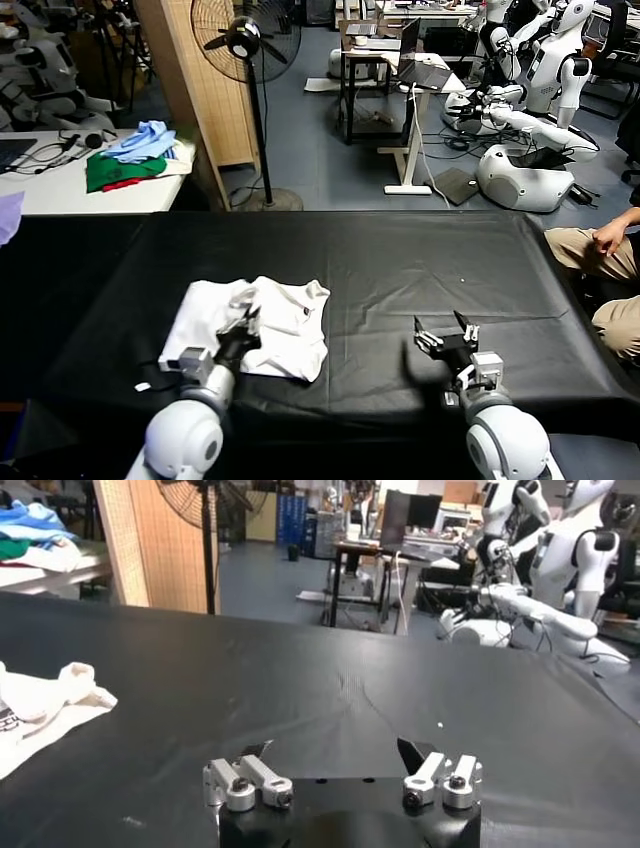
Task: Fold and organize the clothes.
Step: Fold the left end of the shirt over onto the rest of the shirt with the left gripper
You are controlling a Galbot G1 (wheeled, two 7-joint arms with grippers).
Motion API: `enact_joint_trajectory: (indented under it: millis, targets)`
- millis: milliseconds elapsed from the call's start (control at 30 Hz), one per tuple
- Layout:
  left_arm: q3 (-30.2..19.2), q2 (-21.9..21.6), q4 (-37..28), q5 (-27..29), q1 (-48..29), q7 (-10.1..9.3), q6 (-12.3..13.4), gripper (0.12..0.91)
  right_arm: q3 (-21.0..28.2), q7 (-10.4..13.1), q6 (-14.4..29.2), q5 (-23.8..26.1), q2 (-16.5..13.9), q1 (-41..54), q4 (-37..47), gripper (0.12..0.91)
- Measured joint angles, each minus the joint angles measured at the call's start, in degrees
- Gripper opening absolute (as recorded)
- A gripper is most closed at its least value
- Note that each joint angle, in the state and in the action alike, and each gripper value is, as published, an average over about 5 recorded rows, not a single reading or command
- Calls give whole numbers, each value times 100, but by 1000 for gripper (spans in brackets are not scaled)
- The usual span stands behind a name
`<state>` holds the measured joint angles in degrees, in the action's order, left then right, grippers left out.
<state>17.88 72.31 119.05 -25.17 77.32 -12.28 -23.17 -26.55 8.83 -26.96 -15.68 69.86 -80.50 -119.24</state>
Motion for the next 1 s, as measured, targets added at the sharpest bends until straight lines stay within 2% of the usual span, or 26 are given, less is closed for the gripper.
enact_joint_trajectory:
  millis: [100, 333, 600, 700, 833, 933, 1000]
  targets:
    - [-127, 111, 17, -124, -4, 3, -16, 153, 15, 0, -1, 2, 6, 27, 22, 798]
    - [-284, 359, 165, -790, 19, -65, -162, 153, 55, -2, -1, 7, 12, 79, 62, 798]
    - [-394, 636, -62, -386, -50, -24, -88, 161, 144, -45, 5, 25, 2, 140, 85, 798]
    - [-438, 721, -114, -332, -49, -21, -73, 254, 208, -70, 13, 87, -13, 186, 118, 798]
    - [-513, 861, -76, -648, -68, -95, -81, 469, 313, -152, 49, 122, -46, 269, 176, 798]
    - [-481, 963, 39, -1259, -129, -229, -83, 636, 457, -377, 161, -21, -128, 390, 229, 798]
    - [-394, 967, 149, -1575, -198, -241, -57, 730, 610, -593, 242, -198, -220, 511, 258, 798]
